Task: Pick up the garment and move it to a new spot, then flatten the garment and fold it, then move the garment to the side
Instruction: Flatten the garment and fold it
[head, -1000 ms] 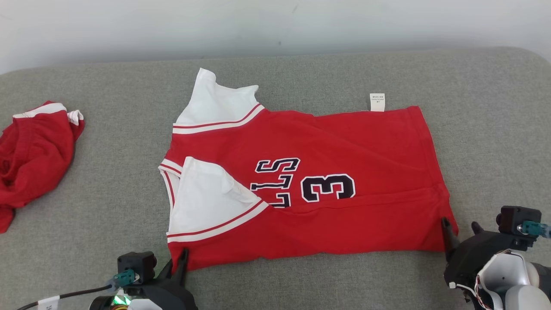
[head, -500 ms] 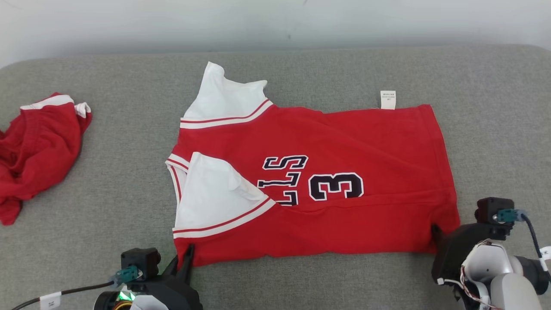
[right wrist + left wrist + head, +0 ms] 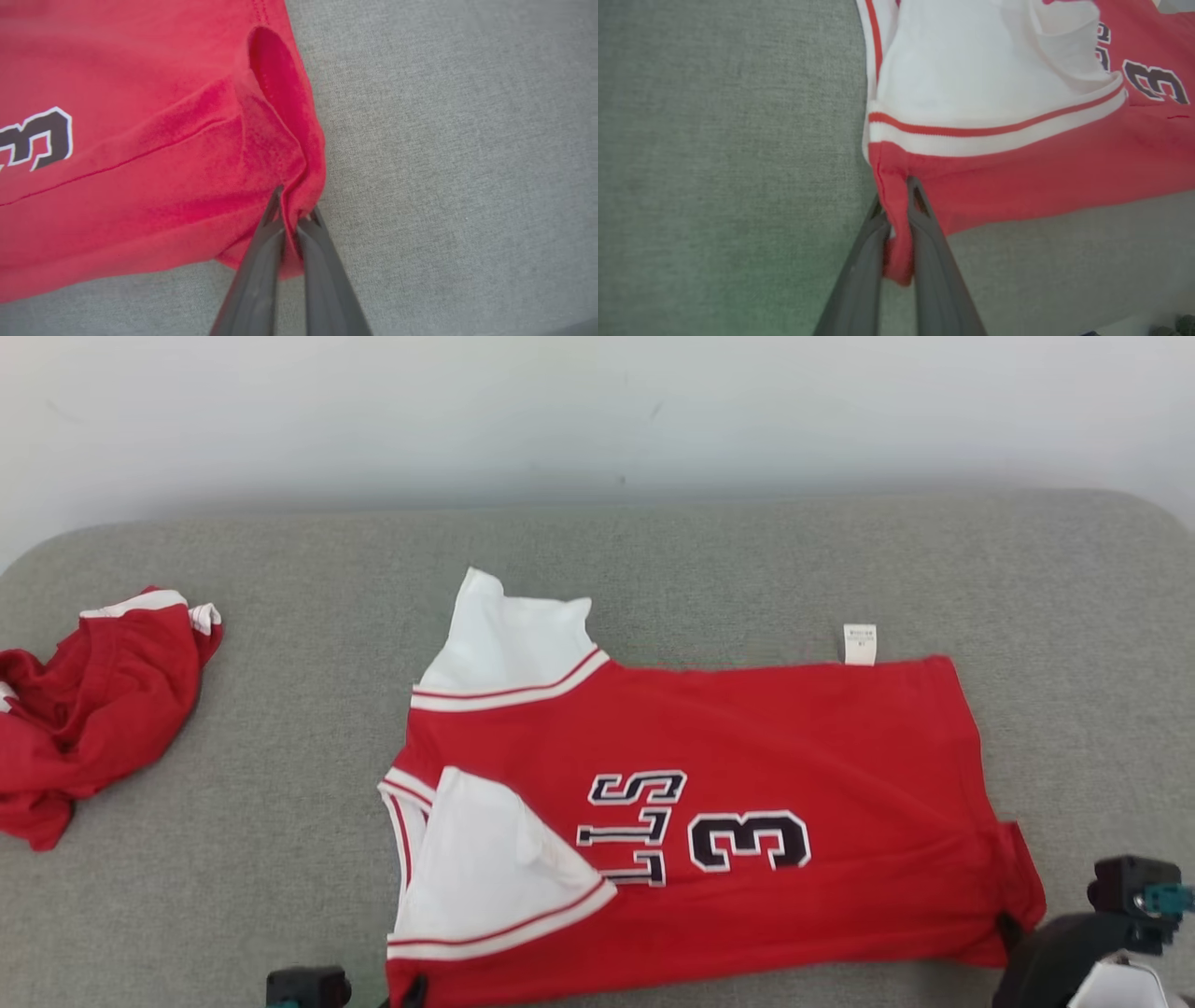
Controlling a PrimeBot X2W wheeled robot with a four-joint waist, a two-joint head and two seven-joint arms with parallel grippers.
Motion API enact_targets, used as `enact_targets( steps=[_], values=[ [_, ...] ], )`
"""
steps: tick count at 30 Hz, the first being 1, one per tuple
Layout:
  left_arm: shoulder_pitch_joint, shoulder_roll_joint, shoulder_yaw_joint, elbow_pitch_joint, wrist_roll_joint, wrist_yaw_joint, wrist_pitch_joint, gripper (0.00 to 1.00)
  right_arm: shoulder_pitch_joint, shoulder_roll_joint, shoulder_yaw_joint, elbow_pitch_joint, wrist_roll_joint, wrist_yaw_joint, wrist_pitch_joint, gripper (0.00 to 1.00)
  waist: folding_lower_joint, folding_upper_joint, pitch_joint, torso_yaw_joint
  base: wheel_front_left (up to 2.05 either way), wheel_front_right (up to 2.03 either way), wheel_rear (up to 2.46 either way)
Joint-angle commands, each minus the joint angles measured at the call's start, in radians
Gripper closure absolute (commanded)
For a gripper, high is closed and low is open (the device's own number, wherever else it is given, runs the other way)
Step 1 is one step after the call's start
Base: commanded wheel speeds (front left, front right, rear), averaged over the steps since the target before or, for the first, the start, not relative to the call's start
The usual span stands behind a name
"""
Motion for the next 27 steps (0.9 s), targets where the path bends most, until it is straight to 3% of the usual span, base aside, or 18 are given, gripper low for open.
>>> enact_targets(
  steps=[1, 3, 4, 5, 6, 11, 18, 23, 27],
  values=[
    [0.022, 0.016, 0.002, -0.007, -0.004, 0.011, 0.004, 1.00, 0.014, 0.000, -0.010, -0.002, 0.009, 0.000, 0.000, 1.00, 0.0000, 0.0000, -0.007, -0.005, 0.00, 0.00, 0.00],
    [0.043, 0.030, 0.001, -0.038, -0.001, 0.028, 0.007, 1.00, 0.030, 0.000, -0.017, 0.001, 0.027, 0.000, -0.003, 1.00, 0.0000, 0.0000, -0.009, -0.006, 0.00, 0.00, 0.00],
    [0.052, 0.032, 0.001, -0.048, -0.003, 0.033, 0.009, 1.00, 0.036, 0.000, -0.019, 0.006, 0.033, 0.000, -0.005, 0.79, 0.0000, 0.0000, -0.009, -0.006, 0.00, 0.00, 0.00],
    [0.061, 0.031, 0.000, -0.055, -0.012, 0.035, 0.012, 0.59, 0.041, 0.000, -0.022, 0.013, 0.042, 0.000, -0.009, 0.00, 0.0000, 0.0000, -0.010, -0.006, 0.00, 0.00, 0.00],
    [0.069, 0.029, 0.000, -0.061, -0.017, 0.037, 0.016, 0.00, 0.042, 0.000, -0.026, 0.018, 0.049, 0.000, -0.015, 0.00, 0.0000, 0.0000, -0.011, -0.007, 0.00, 0.00, 0.00],
    [0.089, 0.030, 0.009, -0.075, -0.026, 0.060, 0.009, 0.00, 0.026, 0.001, -0.021, 0.030, 0.061, 0.000, -0.041, 0.00, 0.0000, 0.0000, -0.015, -0.012, 0.00, 0.00, 0.00],
    [0.042, 0.074, 0.052, -0.120, -0.014, 0.082, -0.002, 0.00, -0.053, 0.001, -0.026, -0.045, 0.039, 0.000, -0.014, 0.00, 0.0000, 0.0000, -0.002, -0.017, 0.00, 0.00, 0.00],
    [-0.087, 0.123, 0.071, -0.140, 0.023, 0.065, 0.042, 0.00, -0.173, 0.002, 0.000, -0.091, 0.034, 0.000, 0.097, 0.00, 0.0000, 0.0000, 0.041, -0.019, 0.00, 0.00, 0.00],
    [-0.205, 0.128, 0.078, -0.131, 0.034, 0.036, 0.087, 0.00, -0.270, -0.026, 0.016, -0.100, 0.004, 0.000, 0.154, 0.00, 0.0000, 0.0000, 0.080, -0.019, 0.00, 0.00, 0.00]
  ],
)
